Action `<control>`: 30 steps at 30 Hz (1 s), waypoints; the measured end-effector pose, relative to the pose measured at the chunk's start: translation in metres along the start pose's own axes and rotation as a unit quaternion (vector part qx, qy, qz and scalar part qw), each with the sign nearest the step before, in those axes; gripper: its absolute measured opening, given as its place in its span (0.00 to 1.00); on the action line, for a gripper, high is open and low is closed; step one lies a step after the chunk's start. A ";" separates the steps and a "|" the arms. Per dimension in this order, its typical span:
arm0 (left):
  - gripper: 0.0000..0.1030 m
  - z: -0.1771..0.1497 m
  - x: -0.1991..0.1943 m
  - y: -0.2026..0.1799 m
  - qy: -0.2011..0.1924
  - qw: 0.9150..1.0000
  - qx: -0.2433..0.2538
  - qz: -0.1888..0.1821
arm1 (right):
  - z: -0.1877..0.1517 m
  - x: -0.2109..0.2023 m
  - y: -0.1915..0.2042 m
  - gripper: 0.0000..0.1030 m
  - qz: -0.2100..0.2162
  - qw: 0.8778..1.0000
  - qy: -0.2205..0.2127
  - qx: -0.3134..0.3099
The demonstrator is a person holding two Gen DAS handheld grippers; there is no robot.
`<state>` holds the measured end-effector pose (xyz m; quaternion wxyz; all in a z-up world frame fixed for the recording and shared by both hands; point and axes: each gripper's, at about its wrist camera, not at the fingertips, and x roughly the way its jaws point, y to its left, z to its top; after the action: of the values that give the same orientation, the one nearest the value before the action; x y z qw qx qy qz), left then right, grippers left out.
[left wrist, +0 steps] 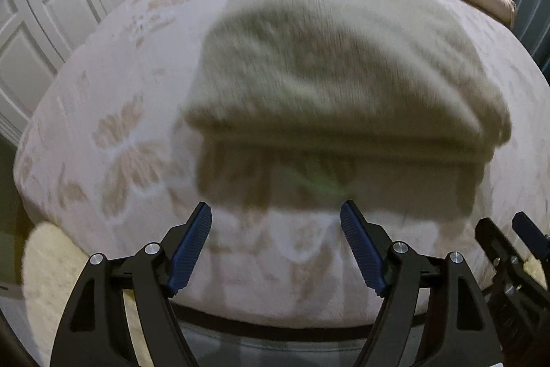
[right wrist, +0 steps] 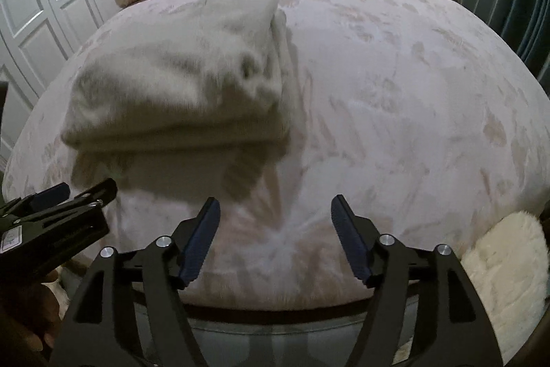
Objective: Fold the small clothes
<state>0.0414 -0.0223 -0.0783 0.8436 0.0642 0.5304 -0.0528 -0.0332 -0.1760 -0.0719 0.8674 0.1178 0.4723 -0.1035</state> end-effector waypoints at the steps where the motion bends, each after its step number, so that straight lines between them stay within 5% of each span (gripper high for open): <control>1: 0.74 -0.005 0.003 -0.001 0.002 1.000 -0.003 0.001 | -0.003 0.001 0.001 0.65 0.000 1.000 0.001 -0.002; 16: 0.90 -0.035 0.006 0.004 -0.062 0.998 -0.003 0.008 | -0.021 0.021 0.003 0.91 -0.007 1.000 0.001 0.004; 30: 0.95 -0.044 0.006 0.005 -0.079 0.997 -0.015 0.004 | -0.027 0.023 0.002 0.96 -0.008 1.000 -0.022 0.008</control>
<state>0.0064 -0.0099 -0.1025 0.8839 0.0494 0.4628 -0.0459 -0.0419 -0.1673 -0.1050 0.8756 0.1190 0.4534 -0.1167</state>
